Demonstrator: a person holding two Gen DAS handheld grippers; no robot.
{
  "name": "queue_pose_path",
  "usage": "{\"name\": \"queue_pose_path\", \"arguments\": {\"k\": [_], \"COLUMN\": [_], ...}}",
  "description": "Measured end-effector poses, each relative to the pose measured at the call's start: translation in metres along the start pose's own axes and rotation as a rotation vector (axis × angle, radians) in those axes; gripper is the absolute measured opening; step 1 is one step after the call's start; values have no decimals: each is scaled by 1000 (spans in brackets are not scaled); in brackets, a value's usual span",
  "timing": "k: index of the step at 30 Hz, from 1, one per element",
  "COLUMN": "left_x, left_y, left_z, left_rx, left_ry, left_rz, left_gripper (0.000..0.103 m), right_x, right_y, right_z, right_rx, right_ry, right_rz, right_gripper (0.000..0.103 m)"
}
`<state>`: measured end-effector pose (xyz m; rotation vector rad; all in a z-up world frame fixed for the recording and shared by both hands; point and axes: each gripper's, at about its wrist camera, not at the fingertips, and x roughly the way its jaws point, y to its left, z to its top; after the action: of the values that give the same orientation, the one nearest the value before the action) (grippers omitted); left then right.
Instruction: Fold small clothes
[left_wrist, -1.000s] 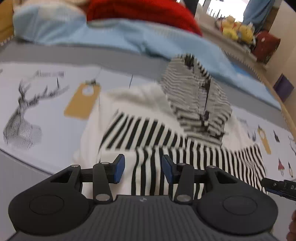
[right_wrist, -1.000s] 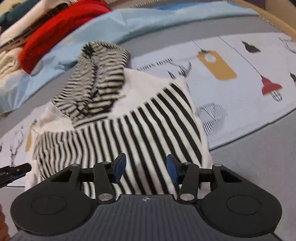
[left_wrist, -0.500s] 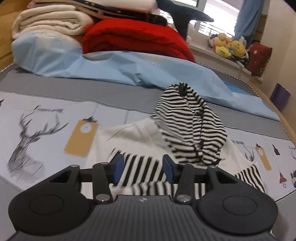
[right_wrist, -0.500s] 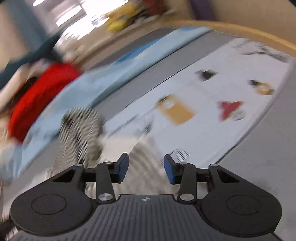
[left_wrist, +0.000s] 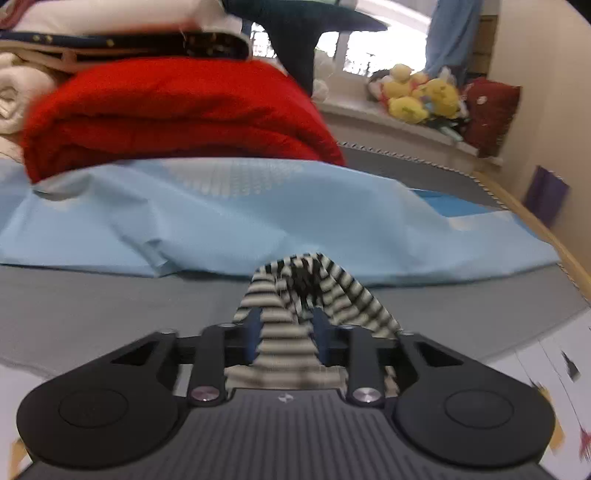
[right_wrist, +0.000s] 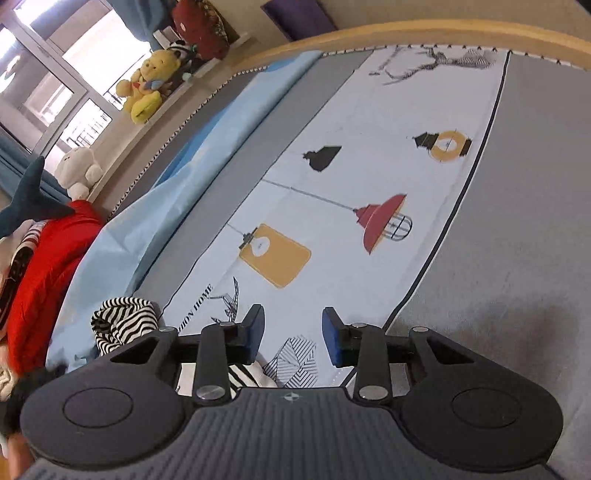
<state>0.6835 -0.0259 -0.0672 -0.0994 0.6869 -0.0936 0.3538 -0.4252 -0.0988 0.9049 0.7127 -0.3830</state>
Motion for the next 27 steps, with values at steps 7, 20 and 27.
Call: {"name": "queue_pose_path", "arguments": {"k": [7,20,27], "left_x": [95,-114,-265], "left_y": [-19,-32,-28], "left_z": [22,-45,-174], "left_rx": [44,178,175], "left_ry": [47,-74,41], "left_rz": [85,-161,-246], "left_gripper": [43,3,4], "right_x": [3,-7,-11], "right_y": [2,14,18], "right_z": [-4,-11,-24], "right_rx": [-41,-81,-86], "right_ry": [23,61,72], "right_rz": [-30,13,32], "right_gripper": [37,37,37]}}
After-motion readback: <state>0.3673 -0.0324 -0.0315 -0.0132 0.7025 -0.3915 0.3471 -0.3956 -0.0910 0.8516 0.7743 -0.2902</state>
